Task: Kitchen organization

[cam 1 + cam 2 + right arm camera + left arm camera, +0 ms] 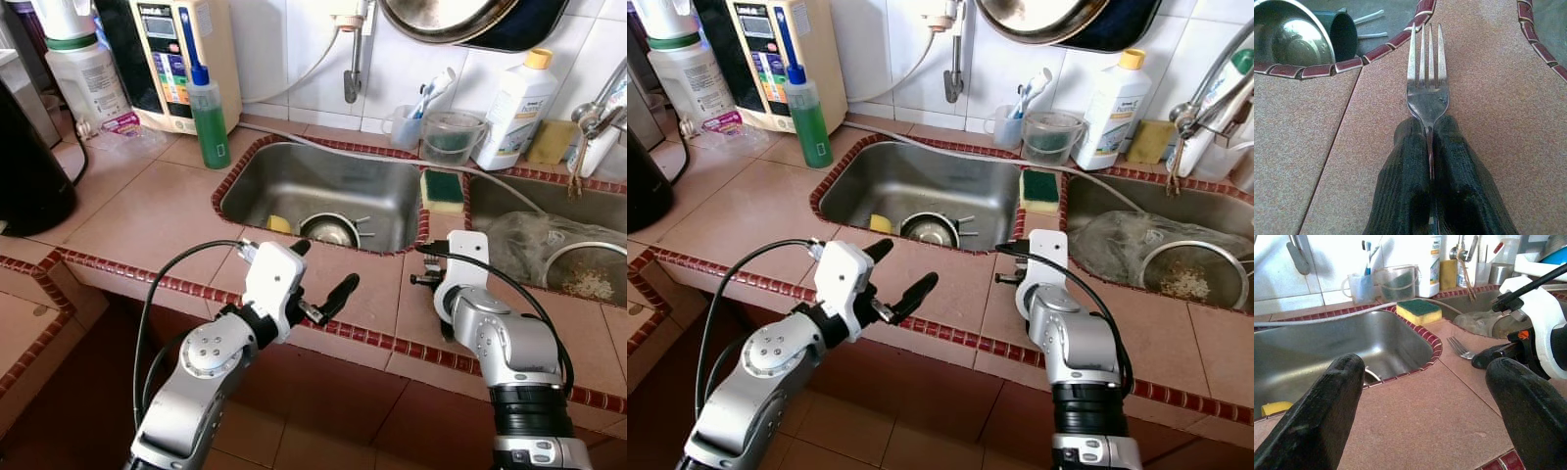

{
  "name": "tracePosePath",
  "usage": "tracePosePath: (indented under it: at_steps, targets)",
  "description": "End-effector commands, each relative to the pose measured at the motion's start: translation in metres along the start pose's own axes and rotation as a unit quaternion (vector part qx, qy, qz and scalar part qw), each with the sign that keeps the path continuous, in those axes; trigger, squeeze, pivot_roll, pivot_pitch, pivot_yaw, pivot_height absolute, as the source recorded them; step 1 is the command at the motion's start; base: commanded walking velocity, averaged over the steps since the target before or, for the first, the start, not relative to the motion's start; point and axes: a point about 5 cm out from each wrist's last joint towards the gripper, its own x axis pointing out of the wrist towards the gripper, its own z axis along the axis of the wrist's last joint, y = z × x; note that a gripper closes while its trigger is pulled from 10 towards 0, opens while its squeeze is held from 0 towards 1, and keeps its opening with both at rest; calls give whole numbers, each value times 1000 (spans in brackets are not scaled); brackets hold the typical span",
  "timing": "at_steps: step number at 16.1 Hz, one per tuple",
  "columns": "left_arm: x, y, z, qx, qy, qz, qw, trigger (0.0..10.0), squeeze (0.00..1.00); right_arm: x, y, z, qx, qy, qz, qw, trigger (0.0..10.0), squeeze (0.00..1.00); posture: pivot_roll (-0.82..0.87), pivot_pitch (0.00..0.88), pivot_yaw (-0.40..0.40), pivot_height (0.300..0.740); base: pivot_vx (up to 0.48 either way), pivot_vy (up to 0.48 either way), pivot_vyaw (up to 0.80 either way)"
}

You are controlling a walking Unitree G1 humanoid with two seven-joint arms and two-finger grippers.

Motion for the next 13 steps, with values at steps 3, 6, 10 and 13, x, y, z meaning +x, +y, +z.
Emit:
tracePosePath:
  at_steps: [3,6,10,13]
  targets:
    - [2,2,0,1,3,-2,1000,10000,0,3,-11,-17,14,42,-26,999,0,0,-197,51,32,740,0,0,0]
    - [3,3,0,2,3,-2,1000,10000,0,2,-11,-5,20,24,-25,999,0,0,-198,46,35,740,0,0,0]
    - [4,5,2,2,1,-2,1000,10000,0,-1,-13,15,26,-17,-25,999,0,0,-194,48,39,740,0,0,0]
    - [4,6,2,2,1,0,1000,10000,0,-1,-15,25,30,-36,-24,999,0,0,-190,47,40,740,0,0,0]
